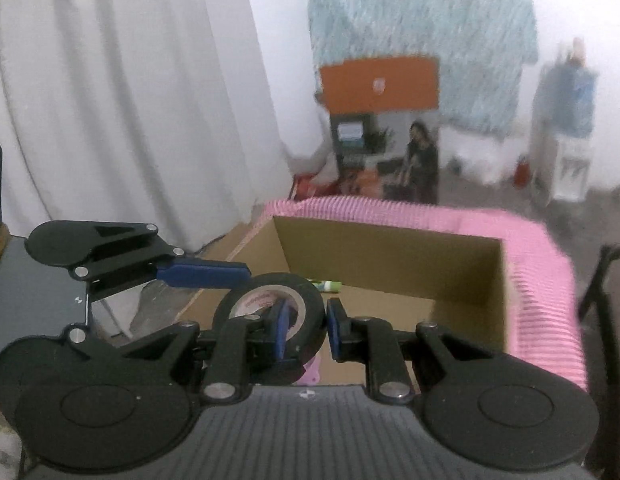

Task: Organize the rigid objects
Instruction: 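Carry the tape roll into the box and open the right gripper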

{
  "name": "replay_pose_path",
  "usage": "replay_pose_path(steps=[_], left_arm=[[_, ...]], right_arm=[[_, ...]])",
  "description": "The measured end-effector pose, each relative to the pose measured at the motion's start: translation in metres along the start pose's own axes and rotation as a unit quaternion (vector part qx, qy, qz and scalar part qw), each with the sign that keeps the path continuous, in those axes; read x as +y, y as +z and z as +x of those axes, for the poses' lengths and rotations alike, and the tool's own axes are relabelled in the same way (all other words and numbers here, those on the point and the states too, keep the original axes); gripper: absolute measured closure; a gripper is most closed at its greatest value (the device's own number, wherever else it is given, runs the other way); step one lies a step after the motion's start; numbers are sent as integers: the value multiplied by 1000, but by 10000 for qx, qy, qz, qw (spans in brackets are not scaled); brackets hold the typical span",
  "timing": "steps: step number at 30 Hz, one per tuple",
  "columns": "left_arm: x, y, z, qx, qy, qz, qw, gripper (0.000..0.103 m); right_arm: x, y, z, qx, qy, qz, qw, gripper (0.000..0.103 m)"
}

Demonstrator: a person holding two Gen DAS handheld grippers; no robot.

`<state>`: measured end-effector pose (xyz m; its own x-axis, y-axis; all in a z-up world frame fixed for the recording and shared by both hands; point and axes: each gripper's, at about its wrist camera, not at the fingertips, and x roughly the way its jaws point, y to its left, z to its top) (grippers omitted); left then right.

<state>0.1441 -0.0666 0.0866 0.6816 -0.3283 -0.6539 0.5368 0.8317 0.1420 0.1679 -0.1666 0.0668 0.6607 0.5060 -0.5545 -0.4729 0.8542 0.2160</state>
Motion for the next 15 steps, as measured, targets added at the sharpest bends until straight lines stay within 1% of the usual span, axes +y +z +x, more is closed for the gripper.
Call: replay_pose_path(steps=[4,7,8,12,15], left_arm=[[30,12,48,627,-115,-285,9976,36],[47,12,80,1055,-169,-415,9934,36],[50,11,90,1200,-182,-438,9916,36],[62,7,129,1722,-211,-535,9834,36],[68,3,144,1941,-184,-558,9792,36]], right_arm=[[-34,29,61,721,261,396,9963,81],[-55,36,104,1163,324,627,9907,81],[-62,38,120,1321,334,691,9883,81],[-80,29,159,1766,371,907,9794,81],[-91,28,188,1973,404,1018,9742,81]])
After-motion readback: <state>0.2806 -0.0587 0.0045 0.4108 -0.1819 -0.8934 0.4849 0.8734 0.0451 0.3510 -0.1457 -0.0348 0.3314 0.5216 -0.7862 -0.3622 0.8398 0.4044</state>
